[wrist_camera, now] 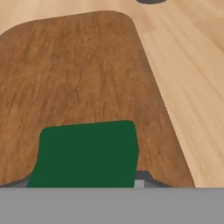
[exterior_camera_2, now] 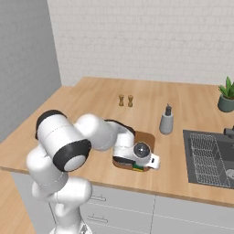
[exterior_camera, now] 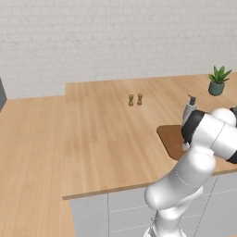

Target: Pick up the sponge from the counter and clean the cutting board by briefly scrubbing or pressing down on the cutting board. Once finished, release the sponge.

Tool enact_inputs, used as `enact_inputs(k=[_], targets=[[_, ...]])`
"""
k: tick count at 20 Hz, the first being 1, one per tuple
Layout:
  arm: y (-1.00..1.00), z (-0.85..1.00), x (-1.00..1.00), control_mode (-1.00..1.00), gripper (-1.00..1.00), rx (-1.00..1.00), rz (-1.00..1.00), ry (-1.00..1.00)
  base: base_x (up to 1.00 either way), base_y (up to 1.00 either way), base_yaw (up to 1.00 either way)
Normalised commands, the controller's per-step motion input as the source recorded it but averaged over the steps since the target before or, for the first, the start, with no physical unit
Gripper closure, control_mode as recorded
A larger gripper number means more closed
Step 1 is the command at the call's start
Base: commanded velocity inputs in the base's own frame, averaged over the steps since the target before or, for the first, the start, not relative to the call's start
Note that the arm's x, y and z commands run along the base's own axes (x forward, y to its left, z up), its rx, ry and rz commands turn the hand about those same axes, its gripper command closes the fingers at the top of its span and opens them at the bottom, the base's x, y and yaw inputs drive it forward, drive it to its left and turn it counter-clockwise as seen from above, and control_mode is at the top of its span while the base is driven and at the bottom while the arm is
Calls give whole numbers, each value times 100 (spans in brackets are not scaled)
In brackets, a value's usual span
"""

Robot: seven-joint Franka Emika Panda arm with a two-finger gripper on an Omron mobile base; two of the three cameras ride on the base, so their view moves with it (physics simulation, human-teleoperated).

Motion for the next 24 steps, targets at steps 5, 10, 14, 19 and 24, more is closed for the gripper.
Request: enact_inputs(k=[5, 10, 14, 19, 24], targets=[[18, -17, 10, -100, 100, 0, -5, 3, 0, 0, 0], [3, -22, 30, -100, 100, 0, -3, 0, 0, 0, 0], [2, -12, 27, -100, 100, 0, 0, 0, 0, 0, 0], [13, -41, 17, -100, 100, 0, 0, -3, 0, 0, 0], [15, -59, 15, -100, 100, 0, 0, -10, 0, 0, 0]])
